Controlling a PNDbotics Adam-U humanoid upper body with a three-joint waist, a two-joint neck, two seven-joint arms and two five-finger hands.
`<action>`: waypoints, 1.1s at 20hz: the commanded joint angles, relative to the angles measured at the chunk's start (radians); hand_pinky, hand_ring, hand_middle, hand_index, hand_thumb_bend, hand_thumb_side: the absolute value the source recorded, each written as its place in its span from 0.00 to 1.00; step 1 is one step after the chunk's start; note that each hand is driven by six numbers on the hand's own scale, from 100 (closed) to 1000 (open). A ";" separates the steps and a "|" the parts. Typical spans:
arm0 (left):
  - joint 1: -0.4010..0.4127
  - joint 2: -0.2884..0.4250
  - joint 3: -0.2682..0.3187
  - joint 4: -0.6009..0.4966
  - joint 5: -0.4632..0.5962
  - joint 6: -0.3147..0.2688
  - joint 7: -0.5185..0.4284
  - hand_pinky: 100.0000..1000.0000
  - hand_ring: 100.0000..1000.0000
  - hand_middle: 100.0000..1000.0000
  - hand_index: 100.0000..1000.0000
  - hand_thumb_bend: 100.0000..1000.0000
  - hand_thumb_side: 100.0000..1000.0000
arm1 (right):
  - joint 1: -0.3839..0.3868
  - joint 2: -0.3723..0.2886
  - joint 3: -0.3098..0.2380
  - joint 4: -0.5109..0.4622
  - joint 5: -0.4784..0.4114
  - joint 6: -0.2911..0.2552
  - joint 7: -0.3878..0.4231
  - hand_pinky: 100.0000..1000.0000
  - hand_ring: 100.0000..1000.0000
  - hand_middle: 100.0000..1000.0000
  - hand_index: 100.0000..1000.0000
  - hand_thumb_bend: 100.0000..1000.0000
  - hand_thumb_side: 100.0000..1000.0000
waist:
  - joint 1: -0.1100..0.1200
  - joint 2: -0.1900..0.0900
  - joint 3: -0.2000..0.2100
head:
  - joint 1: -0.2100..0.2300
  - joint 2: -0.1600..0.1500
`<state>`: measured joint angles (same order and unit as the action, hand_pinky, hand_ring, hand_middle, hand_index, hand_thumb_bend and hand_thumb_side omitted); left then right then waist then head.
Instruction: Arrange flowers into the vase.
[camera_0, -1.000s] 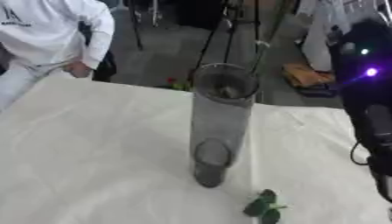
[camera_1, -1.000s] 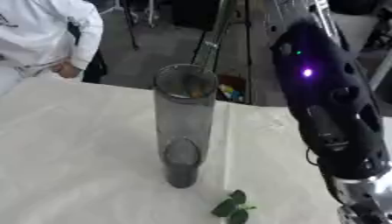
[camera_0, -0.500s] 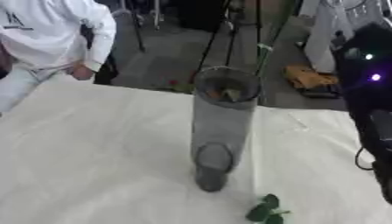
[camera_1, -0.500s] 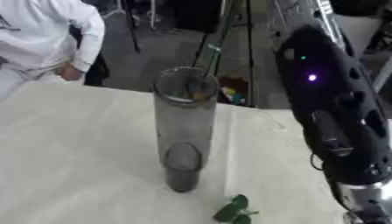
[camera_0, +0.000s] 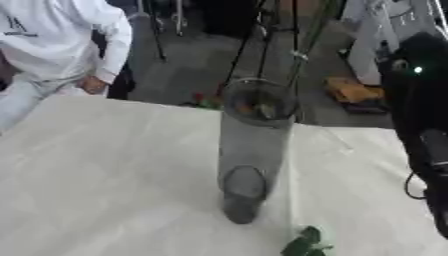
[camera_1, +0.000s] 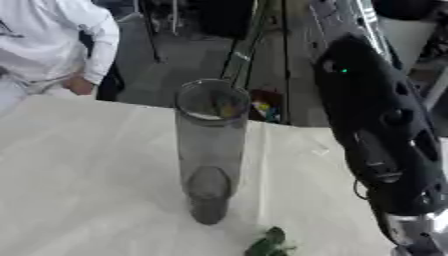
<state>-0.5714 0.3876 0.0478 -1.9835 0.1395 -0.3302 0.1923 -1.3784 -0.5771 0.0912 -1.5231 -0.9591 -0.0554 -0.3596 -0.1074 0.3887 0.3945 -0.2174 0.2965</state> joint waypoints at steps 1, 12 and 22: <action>-0.013 0.021 0.011 -0.016 -0.003 -0.004 0.003 0.77 0.93 0.89 0.96 0.00 1.00 | -0.012 -0.030 0.010 -0.044 -0.007 -0.044 0.050 0.00 0.00 0.00 0.00 0.10 0.29 | 0.007 -0.016 0.002 | -0.004 -0.016; -0.022 0.011 0.012 -0.016 0.001 -0.007 0.002 0.77 0.93 0.89 0.96 0.00 1.00 | 0.028 -0.043 0.054 -0.132 -0.002 -0.088 0.229 0.00 0.00 0.00 0.00 0.13 0.29 | 0.009 0.000 0.007 | -0.008 -0.036; -0.027 0.007 0.010 -0.016 0.005 -0.008 -0.002 0.76 0.93 0.89 0.96 0.00 1.00 | 0.030 -0.046 0.055 -0.126 0.071 -0.160 0.387 0.00 0.00 0.00 0.00 0.15 0.30 | 0.009 0.005 0.008 | -0.014 -0.050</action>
<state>-0.5816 0.3861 0.0482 -1.9835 0.1413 -0.3358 0.1931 -1.3225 -0.5971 0.1498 -1.6353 -0.8987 -0.2043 0.0071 -0.1072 0.4139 0.4012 -0.2277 0.2612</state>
